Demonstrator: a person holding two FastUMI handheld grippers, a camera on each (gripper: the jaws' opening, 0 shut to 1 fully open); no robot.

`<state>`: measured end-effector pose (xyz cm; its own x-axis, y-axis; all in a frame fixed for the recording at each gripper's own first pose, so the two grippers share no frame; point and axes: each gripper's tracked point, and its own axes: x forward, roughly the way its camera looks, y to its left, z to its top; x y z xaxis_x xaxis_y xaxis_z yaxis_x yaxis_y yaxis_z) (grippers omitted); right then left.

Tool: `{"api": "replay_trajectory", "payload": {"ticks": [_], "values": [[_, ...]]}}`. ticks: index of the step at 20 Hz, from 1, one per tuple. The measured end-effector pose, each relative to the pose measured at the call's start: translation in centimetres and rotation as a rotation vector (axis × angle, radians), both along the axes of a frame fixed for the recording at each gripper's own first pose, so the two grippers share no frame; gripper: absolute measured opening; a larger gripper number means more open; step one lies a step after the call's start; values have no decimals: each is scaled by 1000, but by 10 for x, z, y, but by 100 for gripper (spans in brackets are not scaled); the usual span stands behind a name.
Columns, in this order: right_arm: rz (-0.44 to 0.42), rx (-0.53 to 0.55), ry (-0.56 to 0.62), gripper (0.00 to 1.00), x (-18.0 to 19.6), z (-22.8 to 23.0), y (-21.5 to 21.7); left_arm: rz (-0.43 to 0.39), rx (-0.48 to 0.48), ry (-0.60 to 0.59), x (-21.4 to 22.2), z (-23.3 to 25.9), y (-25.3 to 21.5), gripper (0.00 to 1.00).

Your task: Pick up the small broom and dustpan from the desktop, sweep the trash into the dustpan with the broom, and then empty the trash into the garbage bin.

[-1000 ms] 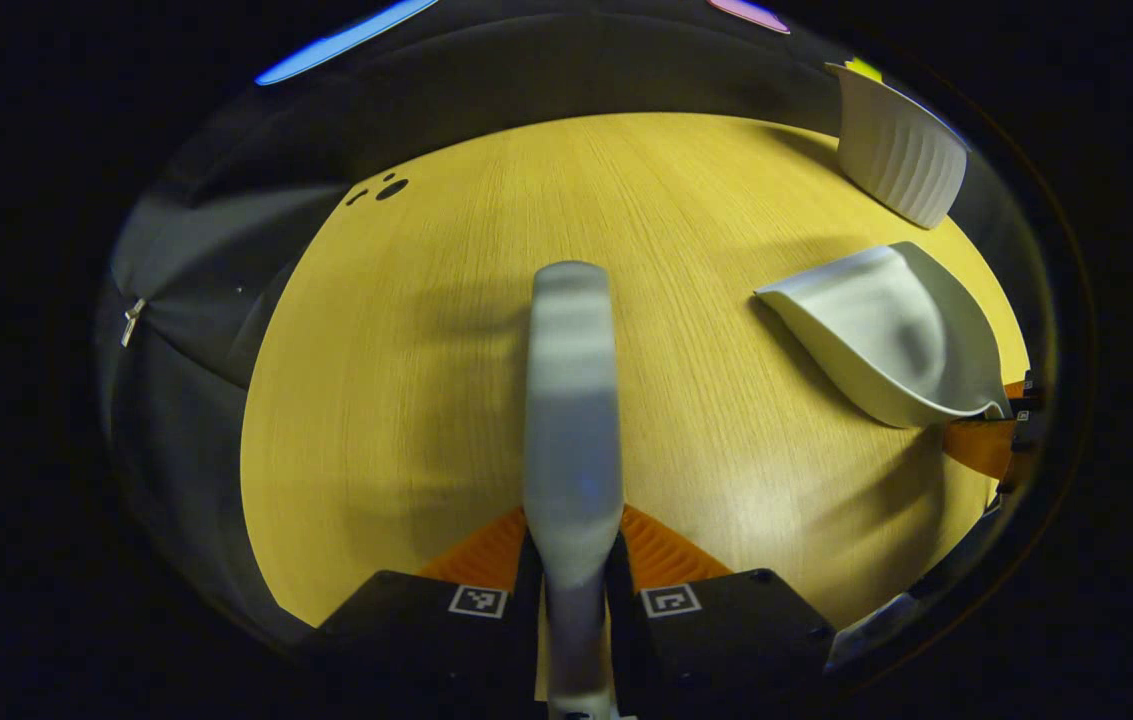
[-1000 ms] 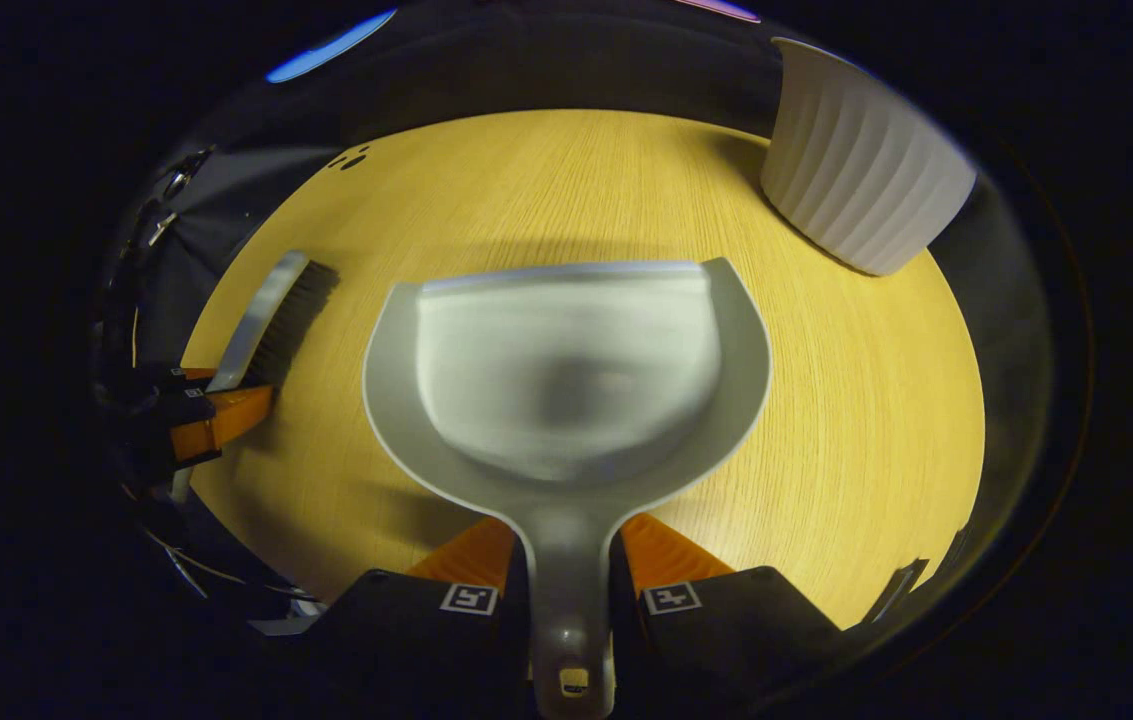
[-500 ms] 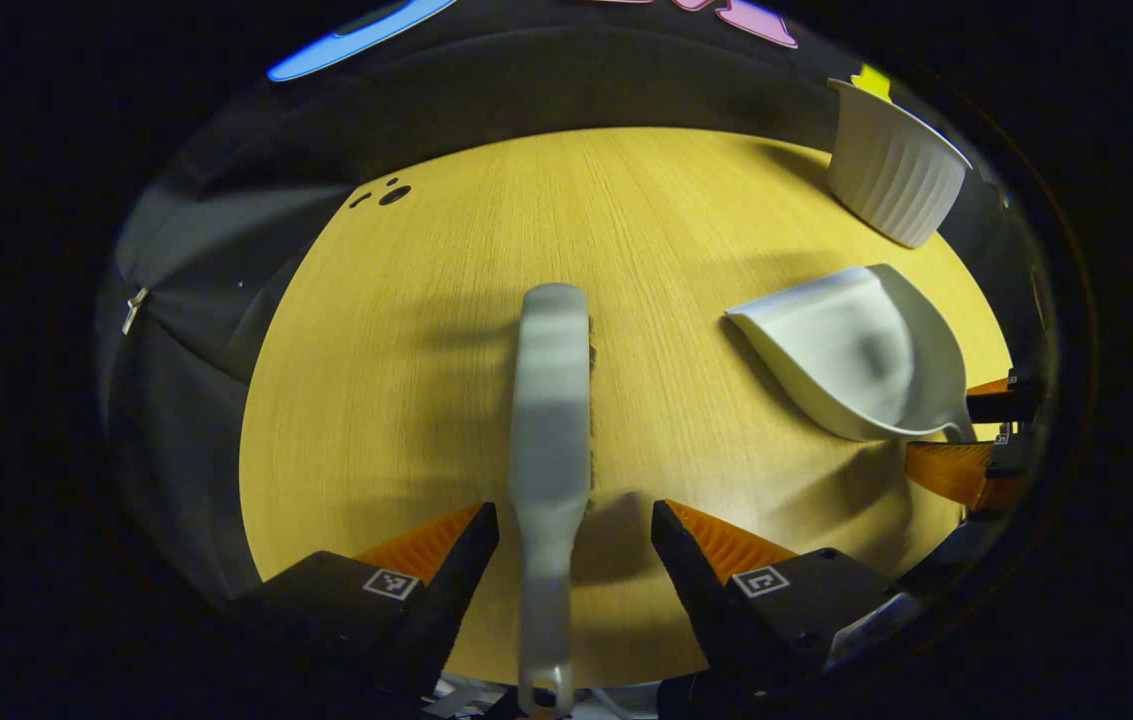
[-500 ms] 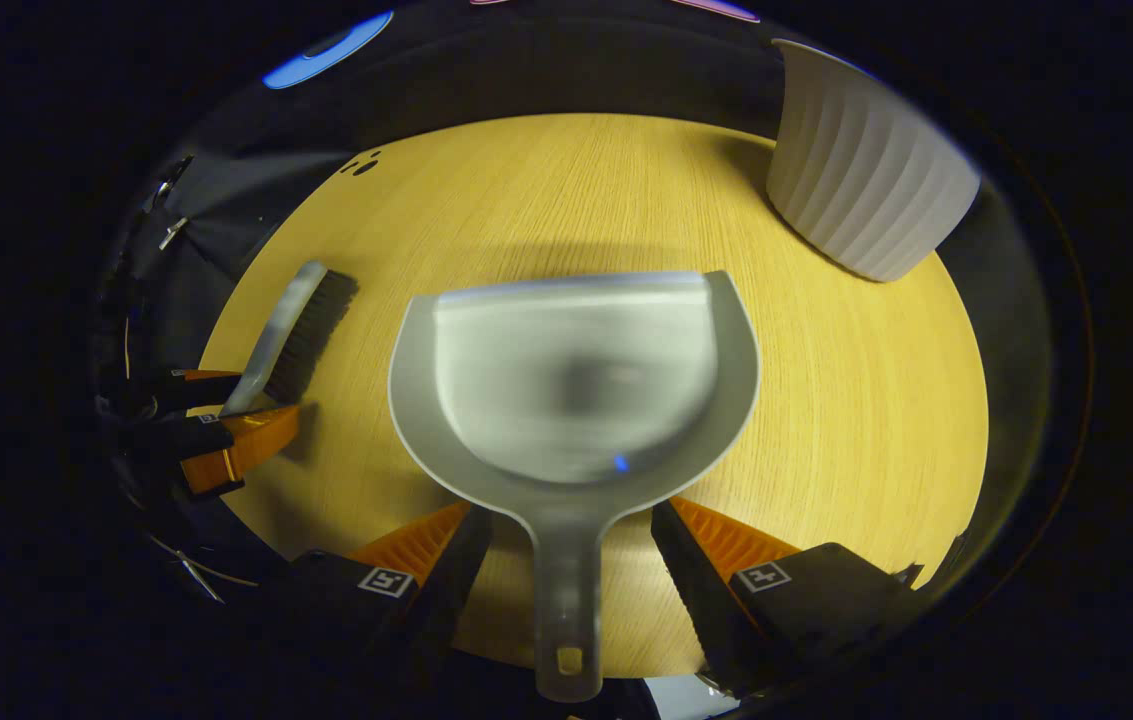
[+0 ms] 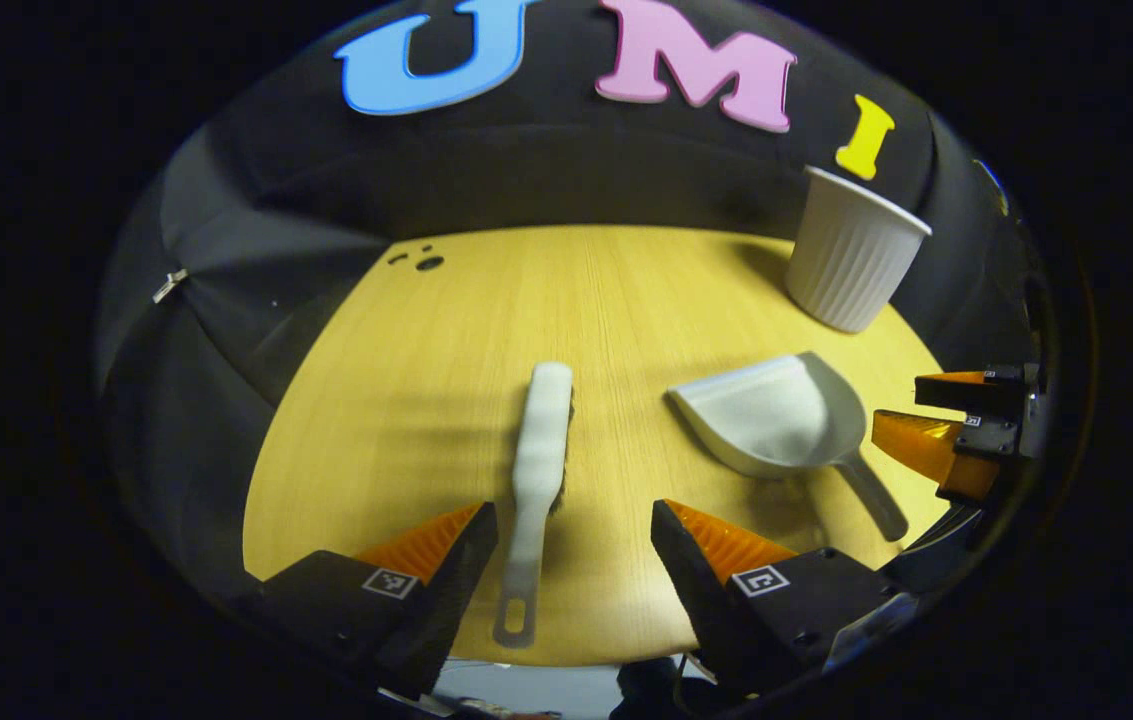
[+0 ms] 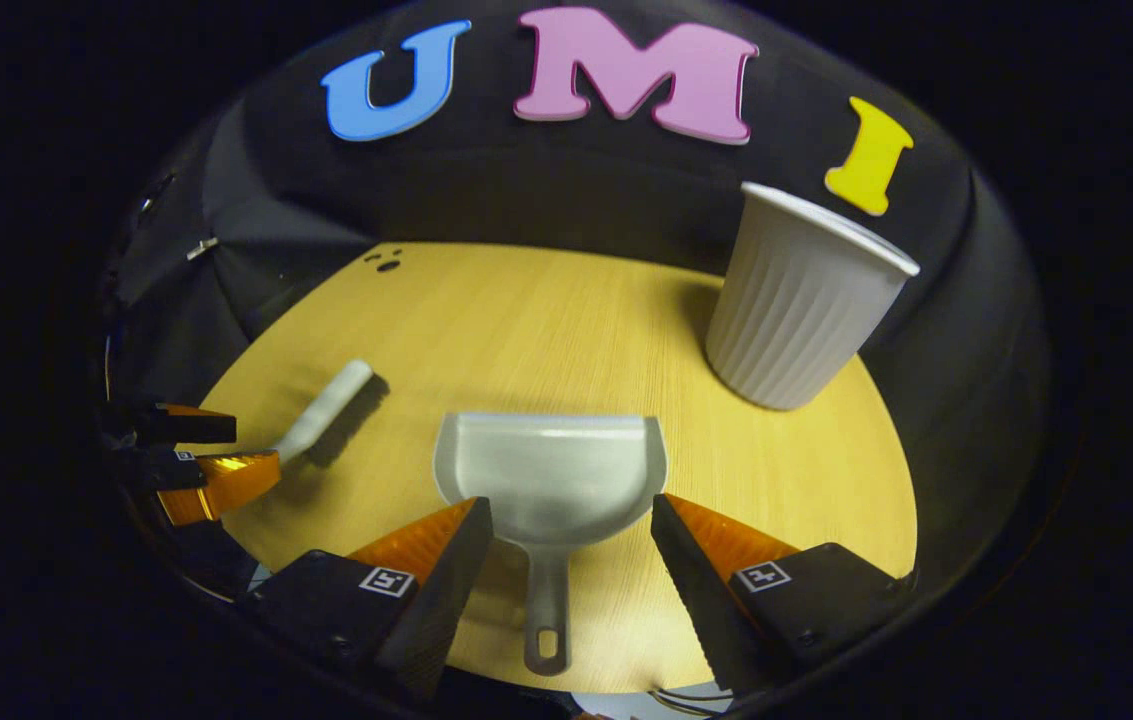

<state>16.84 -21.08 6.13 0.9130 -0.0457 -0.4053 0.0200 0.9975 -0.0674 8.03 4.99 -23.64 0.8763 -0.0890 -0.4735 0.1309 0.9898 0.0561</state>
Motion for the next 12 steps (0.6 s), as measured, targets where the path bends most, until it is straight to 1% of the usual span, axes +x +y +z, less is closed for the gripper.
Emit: {"api": "replay_trajectory", "payload": {"ticks": [3, 7, 10, 12], "values": [[15, -51, -100, 99, -23, 30, 13, 9, -27, -131, -29, 30, 4, 98], [33, -26, -182, 98, -55, 65, 33, 12, -5, -308, -71, 74, 10, 98], [47, -1, -236, 99, -76, 93, 45, 6, 5, -375, -102, 95, 9, 97], [48, 26, -273, 98, -85, 106, 47, 16, 11, -402, -113, 102, 10, 98]]}}
